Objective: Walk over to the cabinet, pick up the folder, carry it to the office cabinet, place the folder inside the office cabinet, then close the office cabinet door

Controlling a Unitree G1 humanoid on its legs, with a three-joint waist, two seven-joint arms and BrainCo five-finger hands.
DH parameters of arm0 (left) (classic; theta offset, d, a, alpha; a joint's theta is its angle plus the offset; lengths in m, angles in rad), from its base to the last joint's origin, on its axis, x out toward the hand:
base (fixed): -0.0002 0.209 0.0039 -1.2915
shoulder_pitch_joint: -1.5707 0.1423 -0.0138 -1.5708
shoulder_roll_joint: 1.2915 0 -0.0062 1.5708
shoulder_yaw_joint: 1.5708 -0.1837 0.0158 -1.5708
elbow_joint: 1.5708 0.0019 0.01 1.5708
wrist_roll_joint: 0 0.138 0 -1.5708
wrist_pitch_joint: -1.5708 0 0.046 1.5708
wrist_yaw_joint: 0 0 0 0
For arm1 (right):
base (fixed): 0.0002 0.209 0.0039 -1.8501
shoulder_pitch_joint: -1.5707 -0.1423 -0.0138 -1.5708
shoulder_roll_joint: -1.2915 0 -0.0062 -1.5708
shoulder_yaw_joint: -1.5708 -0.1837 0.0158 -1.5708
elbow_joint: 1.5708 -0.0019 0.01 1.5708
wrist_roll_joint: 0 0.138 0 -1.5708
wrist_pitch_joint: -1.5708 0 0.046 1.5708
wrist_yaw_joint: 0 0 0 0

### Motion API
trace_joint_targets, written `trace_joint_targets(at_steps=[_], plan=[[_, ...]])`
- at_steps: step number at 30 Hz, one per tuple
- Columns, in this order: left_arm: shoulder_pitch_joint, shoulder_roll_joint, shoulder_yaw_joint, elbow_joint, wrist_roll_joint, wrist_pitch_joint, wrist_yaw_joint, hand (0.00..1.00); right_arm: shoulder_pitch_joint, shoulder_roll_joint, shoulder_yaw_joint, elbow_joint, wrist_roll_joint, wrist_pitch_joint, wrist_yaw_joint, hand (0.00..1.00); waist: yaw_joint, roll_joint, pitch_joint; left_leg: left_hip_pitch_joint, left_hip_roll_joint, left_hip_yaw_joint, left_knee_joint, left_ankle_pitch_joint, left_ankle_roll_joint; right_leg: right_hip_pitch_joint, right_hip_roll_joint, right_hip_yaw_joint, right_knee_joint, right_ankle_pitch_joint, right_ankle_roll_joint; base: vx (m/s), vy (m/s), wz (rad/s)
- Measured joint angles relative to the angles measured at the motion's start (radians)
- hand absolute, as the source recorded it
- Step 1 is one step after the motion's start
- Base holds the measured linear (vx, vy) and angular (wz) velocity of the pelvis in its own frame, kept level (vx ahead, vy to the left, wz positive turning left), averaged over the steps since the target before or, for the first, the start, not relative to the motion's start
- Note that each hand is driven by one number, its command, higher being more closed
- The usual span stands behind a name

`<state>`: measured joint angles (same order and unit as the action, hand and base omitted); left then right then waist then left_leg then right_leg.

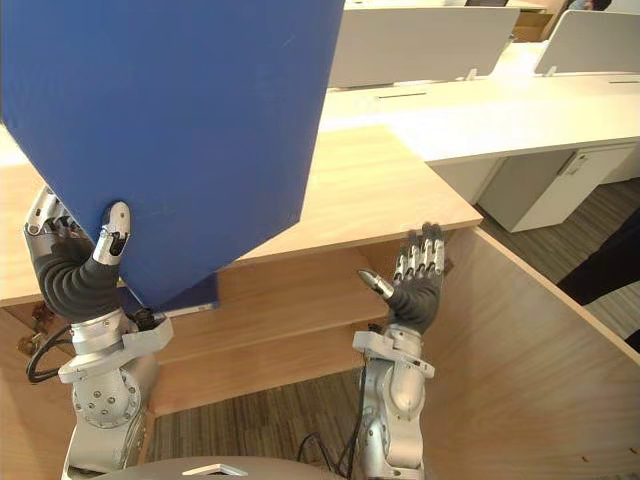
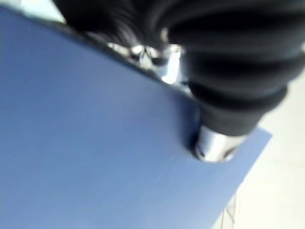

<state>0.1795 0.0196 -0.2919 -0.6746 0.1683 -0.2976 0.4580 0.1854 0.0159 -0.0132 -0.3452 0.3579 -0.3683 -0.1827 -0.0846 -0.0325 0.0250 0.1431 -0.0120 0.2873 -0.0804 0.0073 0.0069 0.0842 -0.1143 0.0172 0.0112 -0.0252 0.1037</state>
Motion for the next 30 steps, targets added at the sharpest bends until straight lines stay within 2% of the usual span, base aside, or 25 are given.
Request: trace_joint_targets(at_steps=[11, 22, 23, 30], plan=[[0.000, 0.021, -0.044, 0.096, -0.082, -0.011, -0.123, 1.00, -0.104, -0.105, 0.044, 0.000, -0.001, 0.016, 0.085, 0.00, 0.015, -0.001, 0.000, -0.001, -0.001, 0.000, 0.000, 0.001, 0.002, -0.001, -0.001, 0.000, 0.001, 0.001, 0.001, 0.00, 0.000, 0.00], [-0.002, 0.061, -0.086, 0.142, -0.088, -0.012, -0.188, 1.00, -0.157, -0.182, 0.062, 0.010, 0.002, 0.047, 0.147, 0.00, 0.026, -0.001, 0.000, -0.003, -0.003, -0.005, -0.006, 0.004, 0.005, -0.001, -0.002, -0.002, 0.002, 0.001, 0.001, 0.00, 0.000, 0.00], [-0.002, 0.064, -0.086, 0.142, -0.088, -0.012, -0.200, 1.00, -0.158, -0.208, 0.073, 0.011, 0.002, 0.049, 0.161, 1.00, 0.026, -0.002, -0.001, -0.003, -0.003, -0.005, -0.006, 0.004, 0.005, -0.001, -0.002, -0.002, 0.002, 0.001, 0.001, 0.00, 0.000, 0.00], [-0.032, 0.112, -0.080, 0.172, -0.088, -0.014, -0.222, 1.00, -0.166, -0.321, 0.088, 0.081, 0.048, 0.071, 0.244, 1.00, 0.029, -0.008, -0.005, -0.008, -0.004, -0.010, -0.006, 0.008, 0.010, -0.004, -0.003, -0.005, 0.004, 0.001, 0.002, 0.00, 0.000, 0.01]])
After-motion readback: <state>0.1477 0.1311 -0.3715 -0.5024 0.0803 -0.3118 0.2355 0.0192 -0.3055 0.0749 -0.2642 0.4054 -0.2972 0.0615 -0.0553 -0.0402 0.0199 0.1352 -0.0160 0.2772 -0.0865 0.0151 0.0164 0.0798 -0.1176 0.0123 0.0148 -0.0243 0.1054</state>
